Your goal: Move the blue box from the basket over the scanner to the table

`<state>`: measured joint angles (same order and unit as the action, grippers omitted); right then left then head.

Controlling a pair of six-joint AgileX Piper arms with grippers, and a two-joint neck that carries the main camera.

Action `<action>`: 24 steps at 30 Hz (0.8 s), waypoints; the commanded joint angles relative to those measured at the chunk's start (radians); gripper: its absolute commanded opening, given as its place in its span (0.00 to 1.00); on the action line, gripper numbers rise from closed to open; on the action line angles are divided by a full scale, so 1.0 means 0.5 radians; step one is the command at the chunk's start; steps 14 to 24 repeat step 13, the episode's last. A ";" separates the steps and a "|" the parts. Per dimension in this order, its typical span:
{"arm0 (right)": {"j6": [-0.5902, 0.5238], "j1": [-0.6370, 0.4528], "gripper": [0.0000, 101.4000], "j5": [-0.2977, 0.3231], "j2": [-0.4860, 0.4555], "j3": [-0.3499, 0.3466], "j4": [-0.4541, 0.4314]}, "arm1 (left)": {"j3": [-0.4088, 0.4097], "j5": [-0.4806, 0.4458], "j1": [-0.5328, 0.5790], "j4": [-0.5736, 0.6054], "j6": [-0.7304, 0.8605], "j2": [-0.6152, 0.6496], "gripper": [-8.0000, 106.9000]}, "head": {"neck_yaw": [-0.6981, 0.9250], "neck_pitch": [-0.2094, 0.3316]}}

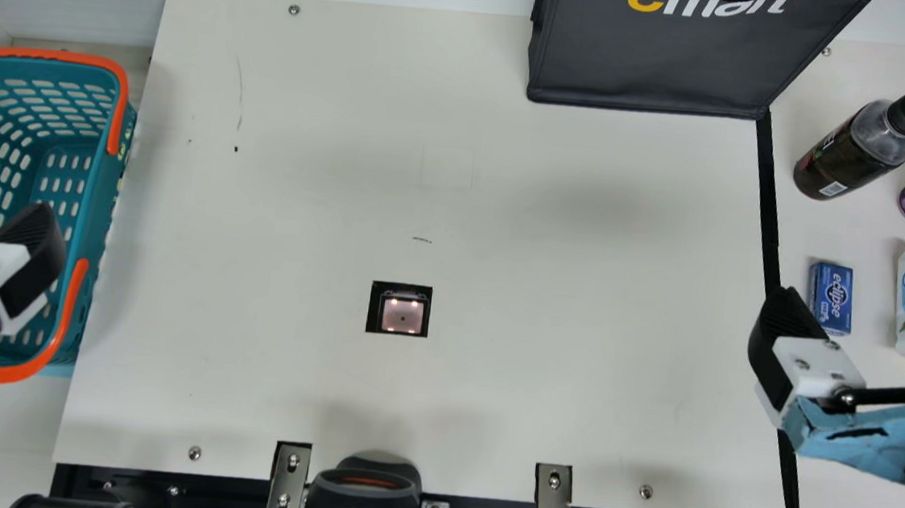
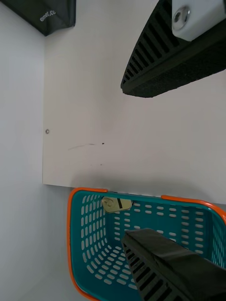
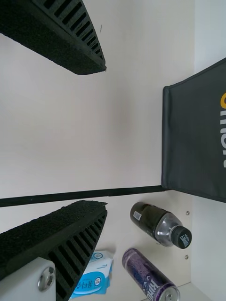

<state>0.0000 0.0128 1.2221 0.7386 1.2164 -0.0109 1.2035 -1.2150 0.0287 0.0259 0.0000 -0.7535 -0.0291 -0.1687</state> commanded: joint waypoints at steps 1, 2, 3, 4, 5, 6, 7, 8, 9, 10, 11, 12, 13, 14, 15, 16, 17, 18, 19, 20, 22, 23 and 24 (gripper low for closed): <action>0.000 0.000 0.94 0.000 0.000 0.000 0.000 | 0.000 0.000 0.000 0.000 0.000 0.000 0.85 | 0.003 0.061; 0.000 0.002 0.94 0.000 0.000 0.000 0.000 | 0.000 0.000 0.000 0.000 0.000 0.000 0.85 | 0.003 0.061; 0.000 0.004 0.94 0.000 0.000 0.000 0.000 | 0.000 0.000 0.000 0.000 0.000 0.000 0.85 | 0.003 0.061; 0.000 0.004 0.94 0.000 -0.002 0.000 0.000 | 0.000 0.000 0.000 0.000 0.000 0.000 0.85 | 0.003 0.061; 0.000 0.004 0.94 0.000 -0.004 0.000 0.000 | 0.000 0.000 0.000 0.000 0.000 0.000 0.85 | 0.003 0.061; 0.000 0.004 0.94 0.000 -0.005 0.000 0.000 | 0.000 0.000 0.000 0.000 0.000 0.000 0.85 | 0.003 0.061; 0.000 0.004 0.94 0.000 -0.005 0.000 0.000 | 0.000 0.000 0.000 0.000 0.000 0.000 0.85 | 0.003 0.061; 0.000 0.004 0.94 0.000 -0.005 0.000 0.000 | 0.000 0.000 0.000 0.000 0.000 0.000 0.85 | 0.003 0.061; 0.000 0.004 0.94 0.000 -0.005 0.000 0.000 | 0.000 0.000 0.000 0.000 0.000 0.000 0.85 | 0.003 0.061; 0.000 0.004 0.94 0.000 -0.005 0.000 0.000 | 0.000 0.000 0.000 0.000 0.000 0.000 0.85 | 0.003 0.061; 0.000 0.004 0.94 0.000 -0.005 0.000 0.000 | 0.000 0.000 0.000 0.000 0.000 0.000 0.85 | 0.003 0.061; 0.000 0.004 0.94 0.000 -0.005 0.000 0.000 | 0.000 0.000 0.000 0.000 0.000 0.000 0.85 | 0.003 0.061; 0.000 0.004 0.94 0.000 -0.005 0.000 0.000 | 0.000 0.000 0.000 0.000 0.000 0.000 0.85 | 0.003 0.061; 0.000 0.004 0.94 0.000 -0.005 0.000 0.000 | 0.000 0.000 0.000 0.000 0.000 0.000 0.85 | 0.003 0.061; 0.000 0.004 0.94 0.000 -0.005 0.000 0.000 | 0.000 0.000 0.000 0.000 0.000 0.000 0.85 | 0.003 0.061; 0.000 0.004 0.94 0.000 -0.005 0.000 0.000 | 0.000 0.000 0.000 0.000 0.000 0.000 0.85 | 0.003 0.061; 0.000 0.004 0.94 0.000 -0.005 0.000 0.000 | 0.000 0.000 0.000 0.000 0.000 0.000 0.85 | 0.003 0.061; 0.000 0.004 0.94 0.000 -0.005 0.000 0.000 | 0.000 0.000 0.000 0.000 0.000 0.000 0.85 | 0.003 0.061; 0.000 0.004 0.94 0.000 -0.005 0.000 0.000 | 0.000 0.000 0.000 0.000 0.000 0.000 0.85 | 0.003 0.061; 0.000 0.004 0.94 0.000 -0.005 0.000 0.000 | 0.000 0.000 0.000 0.000 0.000 0.000 0.85 | 0.003 0.061; 0.000 0.004 0.94 0.000 -0.005 0.000 0.000 | 0.000 0.000 0.000 0.000 0.000 0.000 0.85 | 0.003 0.061; 0.000 0.004 0.94 0.000 -0.005 0.000 0.000 | 0.000 0.000 0.000 0.000 0.000 0.000 0.85 | 0.003 0.061; 0.000 0.004 0.94 0.000 -0.005 0.000 0.000 | 0.000 0.000 0.000 0.000 0.000 0.000 0.85 | 0.003 0.061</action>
